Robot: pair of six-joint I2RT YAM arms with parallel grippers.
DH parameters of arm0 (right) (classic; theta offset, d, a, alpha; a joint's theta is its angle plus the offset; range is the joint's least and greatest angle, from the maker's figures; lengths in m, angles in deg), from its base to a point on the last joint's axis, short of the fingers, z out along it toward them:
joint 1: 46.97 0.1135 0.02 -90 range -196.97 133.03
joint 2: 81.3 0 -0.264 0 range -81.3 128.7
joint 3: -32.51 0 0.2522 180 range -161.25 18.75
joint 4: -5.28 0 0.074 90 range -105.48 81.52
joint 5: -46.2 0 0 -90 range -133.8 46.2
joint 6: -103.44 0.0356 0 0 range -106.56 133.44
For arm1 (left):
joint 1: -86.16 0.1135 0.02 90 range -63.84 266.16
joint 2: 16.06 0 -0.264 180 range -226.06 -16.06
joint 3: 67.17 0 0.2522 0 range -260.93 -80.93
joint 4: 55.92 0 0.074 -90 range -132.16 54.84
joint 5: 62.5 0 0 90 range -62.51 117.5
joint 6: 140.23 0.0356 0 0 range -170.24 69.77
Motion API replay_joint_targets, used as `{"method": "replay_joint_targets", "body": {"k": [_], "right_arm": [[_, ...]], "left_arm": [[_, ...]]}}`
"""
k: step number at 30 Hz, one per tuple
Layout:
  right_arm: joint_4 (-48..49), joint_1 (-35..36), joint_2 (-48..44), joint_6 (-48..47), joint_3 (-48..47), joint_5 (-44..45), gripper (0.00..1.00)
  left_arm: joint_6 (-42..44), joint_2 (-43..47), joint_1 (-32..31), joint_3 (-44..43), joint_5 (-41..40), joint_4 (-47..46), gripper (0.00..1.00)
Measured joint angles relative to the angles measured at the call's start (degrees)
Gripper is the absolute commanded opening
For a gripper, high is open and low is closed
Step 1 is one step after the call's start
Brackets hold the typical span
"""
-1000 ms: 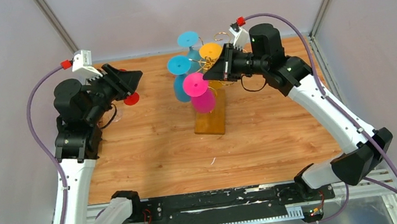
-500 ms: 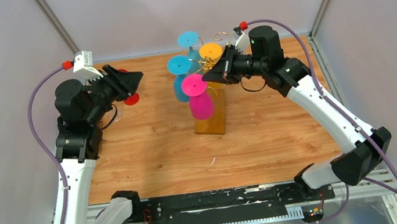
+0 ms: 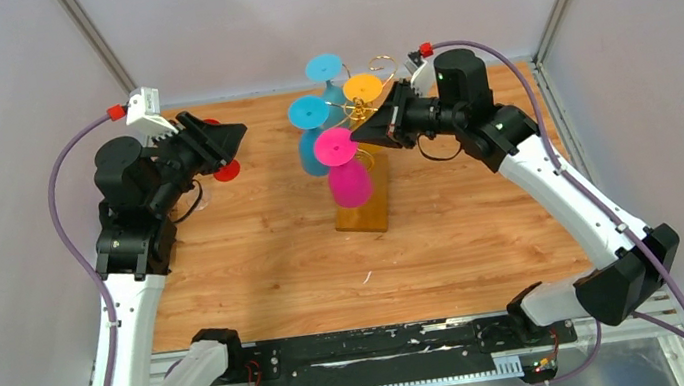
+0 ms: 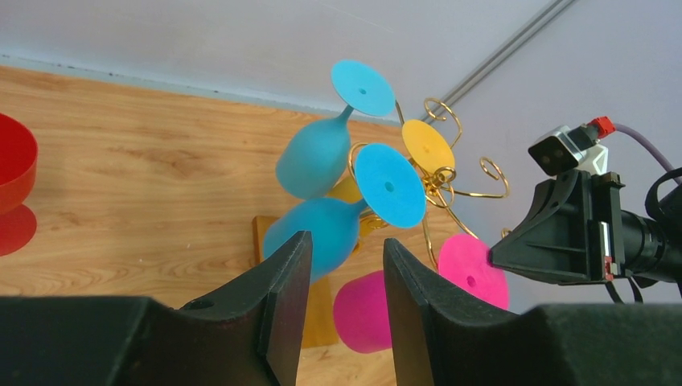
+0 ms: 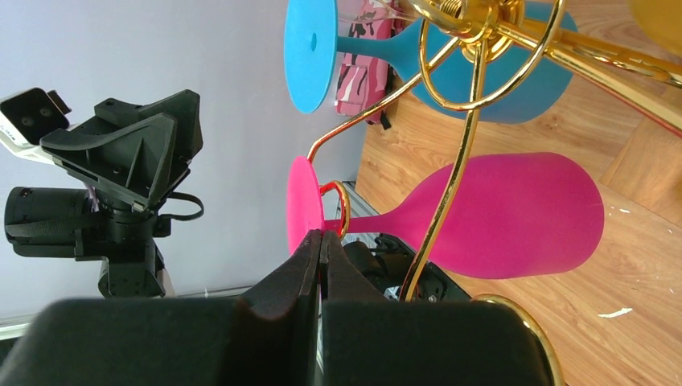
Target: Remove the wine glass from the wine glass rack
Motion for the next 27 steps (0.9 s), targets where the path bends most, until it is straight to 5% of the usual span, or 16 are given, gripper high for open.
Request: {"method": "replay_joint_targets", "body": {"k": [27], "right_arm": [[2.6, 1.8, -0.1, 1.6, 0.9, -1.2, 0.0]], "left_arm": [[-0.3, -0.2, 0.0, 0.0, 0.2, 0.0, 0.41]]}}
